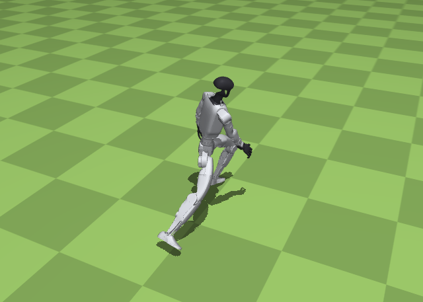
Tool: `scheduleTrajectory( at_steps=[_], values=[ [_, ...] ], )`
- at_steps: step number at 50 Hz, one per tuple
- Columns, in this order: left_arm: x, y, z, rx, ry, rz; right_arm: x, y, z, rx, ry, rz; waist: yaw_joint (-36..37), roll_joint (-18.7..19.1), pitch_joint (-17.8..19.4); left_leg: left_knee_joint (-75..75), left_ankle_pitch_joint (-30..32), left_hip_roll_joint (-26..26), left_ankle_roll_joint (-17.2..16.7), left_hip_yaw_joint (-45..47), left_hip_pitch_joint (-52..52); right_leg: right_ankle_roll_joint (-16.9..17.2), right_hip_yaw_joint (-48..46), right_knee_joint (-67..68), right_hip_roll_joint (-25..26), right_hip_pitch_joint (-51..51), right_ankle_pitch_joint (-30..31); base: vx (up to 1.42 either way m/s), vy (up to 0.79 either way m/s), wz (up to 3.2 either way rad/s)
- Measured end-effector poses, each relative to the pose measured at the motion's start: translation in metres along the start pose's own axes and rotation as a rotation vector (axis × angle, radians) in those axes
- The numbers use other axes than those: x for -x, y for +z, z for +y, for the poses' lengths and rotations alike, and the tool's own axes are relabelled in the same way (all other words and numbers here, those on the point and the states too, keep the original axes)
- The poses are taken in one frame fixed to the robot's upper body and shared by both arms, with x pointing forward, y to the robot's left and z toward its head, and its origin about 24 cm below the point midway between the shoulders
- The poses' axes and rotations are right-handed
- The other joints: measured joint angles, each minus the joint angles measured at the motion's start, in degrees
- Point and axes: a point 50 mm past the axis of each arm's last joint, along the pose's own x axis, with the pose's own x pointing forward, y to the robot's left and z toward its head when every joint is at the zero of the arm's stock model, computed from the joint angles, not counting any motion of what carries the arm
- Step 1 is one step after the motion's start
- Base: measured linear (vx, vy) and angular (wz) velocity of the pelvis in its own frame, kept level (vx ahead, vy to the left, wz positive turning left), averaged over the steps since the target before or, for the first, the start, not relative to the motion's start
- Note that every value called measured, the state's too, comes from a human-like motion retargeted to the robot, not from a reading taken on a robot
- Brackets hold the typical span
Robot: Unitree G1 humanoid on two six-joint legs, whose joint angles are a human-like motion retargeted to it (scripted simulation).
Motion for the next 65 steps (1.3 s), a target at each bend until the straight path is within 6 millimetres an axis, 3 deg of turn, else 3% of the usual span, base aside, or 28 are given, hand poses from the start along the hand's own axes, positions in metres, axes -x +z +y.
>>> scheduleTrajectory(
  at_steps=[10, 19, 27, 31, 36, 42, 47, 53, 59, 65],
  values=[
    [-0.008, 0.052, 0.018, 0.048, 0.071, -0.156, 0.002, 0.010, 0.007, -0.029, 0.019, -0.019, 0.34, -2.00, 1.92, -2.70, 3.00, -1.17, 2.03, 1.33, -0.13, -0.06, -1.29, -1.29, 1.40, -0.79, 1.90, -0.02, 0.00, 0.03],
    [-0.008, 0.057, 0.009, 0.037, 0.027, -0.177, 0.008, 0.014, 0.025, -0.017, 0.087, -0.032, -1.09, -6.92, 1.76, -18.60, 12.57, -2.85, -0.38, 2.76, 2.91, 0.16, -5.47, -4.24, 5.74, 0.59, 2.87, -0.11, -0.35, 0.08],
    [-0.008, 0.058, -0.002, -0.057, -0.016, -0.195, 0.009, 0.028, 0.030, 0.006, 0.135, -0.081, -4.30, -10.75, 0.07, -44.59, 26.56, -7.21, -0.79, 4.18, 6.61, 2.33, -11.02, -7.65, 13.54, 1.34, 0.46, -0.21, -0.57, 0.31],
    [-0.006, 0.044, -0.012, -0.145, -0.059, -0.155, 0.009, 0.022, 0.032, 0.017, 0.160, -0.065, -5.84, -8.92, -0.03, -61.24, 34.00, -8.32, -0.79, 5.15, 13.49, 1.34, -13.27, -9.43, 20.61, 3.69, -0.80, -0.14, -0.47, 0.17],
    [0.000, 0.005, -0.019, -0.192, -0.121, -0.030, 0.012, 0.005, 0.037, 0.066, 0.204, -0.022, -6.61, -5.85, -0.15, -79.98, 41.17, -7.87, -0.79, 9.11, 25.39, 0.06, -14.34, -12.16, 27.92, 7.36, -1.18, -0.04, -0.30, -0.12],
    [0.012, -0.044, -0.020, -0.172, -0.133, 0.158, 0.015, -0.007, 0.042, 0.128, 0.212, 0.001, -7.68, -5.14, -0.87, -88.77, 45.29, -8.42, -0.79, 12.96, 32.34, 0.20, -14.09, -13.11, 29.50, 9.13, -1.62, 0.00, -0.06, -0.07],
    [0.016, -0.056, -0.019, -0.176, -0.138, 0.213, 0.015, -0.004, 0.041, 0.112, 0.196, -0.014, -8.01, -7.59, -0.67, -77.81, 41.29, -8.06, -0.79, 10.97, 27.49, 0.64, -13.24, -12.36, 25.80, 8.03, -0.72, 0.04, 0.11, -0.08],
    [0.010, -0.036, -0.011, -0.159, -0.102, 0.112, 0.013, -0.004, 0.036, 0.064, 0.174, -0.017, -5.90, -11.27, 0.20, -52.99, 30.15, -5.64, -0.79, 6.46, 16.28, 2.39, -10.48, -9.64, 17.94, 5.38, 0.38, 0.09, 0.30, -0.14],
    [0.008, -0.023, -0.006, -0.099, -0.042, 0.037, 0.016, -0.015, 0.038, 0.056, 0.145, 0.030, -2.40, -10.91, 1.09, -30.12, 18.62, -1.09, -0.79, 2.31, 9.88, 2.20, -5.70, -7.11, 10.99, 4.38, 2.38, 0.16, 0.49, -0.35],
    [0.004, -0.012, -0.006, -0.114, -0.032, 0.013, 0.016, -0.009, 0.040, 0.049, 0.121, 0.018, -3.27, -12.47, -1.49, -14.58, 10.46, -1.36, -0.79, 4.42, 1.73, 2.09, -4.49, -5.48, 1.91, -0.03, 5.22, 0.08, 0.54, 0.16]
  ],
)
